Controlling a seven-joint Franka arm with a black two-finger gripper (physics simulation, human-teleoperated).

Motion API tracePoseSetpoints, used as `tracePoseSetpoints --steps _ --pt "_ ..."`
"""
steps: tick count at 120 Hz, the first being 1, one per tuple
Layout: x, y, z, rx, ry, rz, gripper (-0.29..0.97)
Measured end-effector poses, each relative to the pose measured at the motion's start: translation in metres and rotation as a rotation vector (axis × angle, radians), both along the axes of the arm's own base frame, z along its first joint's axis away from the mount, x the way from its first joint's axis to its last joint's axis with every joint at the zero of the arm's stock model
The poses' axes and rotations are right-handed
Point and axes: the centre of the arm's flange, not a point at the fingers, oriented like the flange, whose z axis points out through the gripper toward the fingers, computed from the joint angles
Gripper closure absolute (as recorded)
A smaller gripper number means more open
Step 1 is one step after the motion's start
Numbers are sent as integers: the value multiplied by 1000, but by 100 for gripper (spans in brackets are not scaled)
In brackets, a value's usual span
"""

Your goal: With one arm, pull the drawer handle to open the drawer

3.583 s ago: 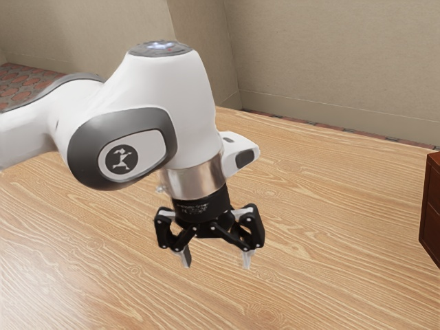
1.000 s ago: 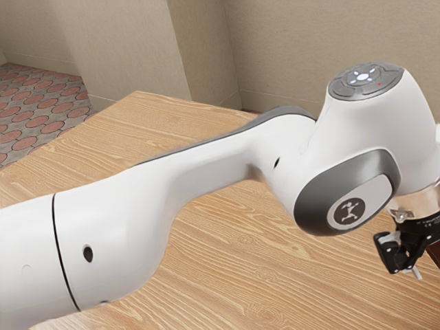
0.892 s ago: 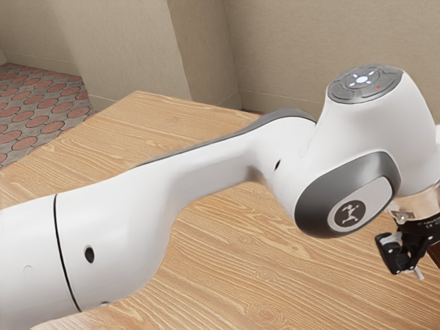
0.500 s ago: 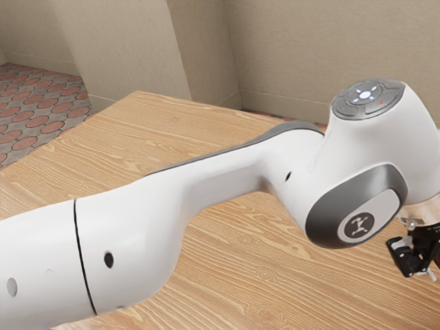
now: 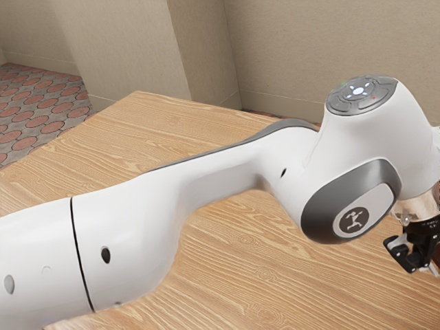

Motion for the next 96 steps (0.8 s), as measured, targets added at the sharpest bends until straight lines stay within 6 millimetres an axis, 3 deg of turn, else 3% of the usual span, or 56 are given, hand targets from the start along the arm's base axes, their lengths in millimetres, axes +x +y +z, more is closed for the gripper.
tracePoseSetpoints --steps 42,96 --pt "-16 21 -5 33 49 10 21" --pt "-46 64 0 74 81 16 21"
